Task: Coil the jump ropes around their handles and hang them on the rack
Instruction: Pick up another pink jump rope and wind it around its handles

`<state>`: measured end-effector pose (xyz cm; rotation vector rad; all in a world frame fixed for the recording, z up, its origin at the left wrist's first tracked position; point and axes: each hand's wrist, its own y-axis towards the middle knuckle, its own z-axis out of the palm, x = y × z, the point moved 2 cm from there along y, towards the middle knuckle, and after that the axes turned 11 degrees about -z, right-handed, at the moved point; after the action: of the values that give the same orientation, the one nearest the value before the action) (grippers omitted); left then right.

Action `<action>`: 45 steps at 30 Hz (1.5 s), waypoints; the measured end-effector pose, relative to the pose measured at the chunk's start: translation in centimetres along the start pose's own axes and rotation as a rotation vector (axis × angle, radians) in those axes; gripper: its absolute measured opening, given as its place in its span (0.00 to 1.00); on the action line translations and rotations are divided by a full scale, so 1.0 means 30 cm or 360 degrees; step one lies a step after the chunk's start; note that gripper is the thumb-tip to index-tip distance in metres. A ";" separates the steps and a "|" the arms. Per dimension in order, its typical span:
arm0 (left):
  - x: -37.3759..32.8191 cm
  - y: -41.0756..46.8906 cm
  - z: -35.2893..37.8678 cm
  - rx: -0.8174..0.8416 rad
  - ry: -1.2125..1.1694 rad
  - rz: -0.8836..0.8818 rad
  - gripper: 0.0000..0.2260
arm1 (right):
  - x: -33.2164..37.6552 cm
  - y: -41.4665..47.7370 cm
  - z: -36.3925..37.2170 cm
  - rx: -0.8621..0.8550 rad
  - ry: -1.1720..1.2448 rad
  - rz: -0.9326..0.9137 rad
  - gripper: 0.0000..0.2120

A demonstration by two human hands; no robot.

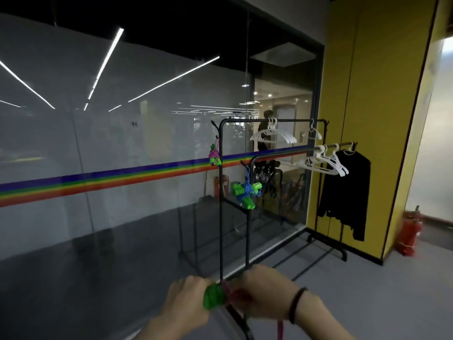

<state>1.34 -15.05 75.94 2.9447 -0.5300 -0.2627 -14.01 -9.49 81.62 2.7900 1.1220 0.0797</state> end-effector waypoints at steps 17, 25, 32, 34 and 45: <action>-0.058 0.055 -0.122 -0.0552 -0.1288 -0.0165 0.05 | -0.149 0.004 0.132 -0.0810 0.1612 0.0410 0.12; -0.046 0.022 -0.061 -0.0330 -0.1081 -0.0575 0.08 | -0.006 -0.028 0.002 -0.0419 0.0293 0.0127 0.10; -0.115 -0.083 -0.103 0.0336 0.0003 0.0346 0.08 | -0.076 -0.003 -0.062 -0.0282 0.0526 -0.0015 0.15; -0.118 -0.095 -0.128 0.0375 -0.0167 0.0411 0.05 | -0.107 0.007 -0.026 -0.0348 0.1000 -0.0017 0.10; 0.002 -0.016 -0.194 -0.0197 -0.1422 -0.0400 0.17 | -0.078 -0.051 0.141 -0.0698 0.1698 0.0369 0.19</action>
<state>2.70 -14.02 81.53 2.6226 -0.1938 -1.5933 -16.34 -10.46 77.22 2.3763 0.7168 1.7343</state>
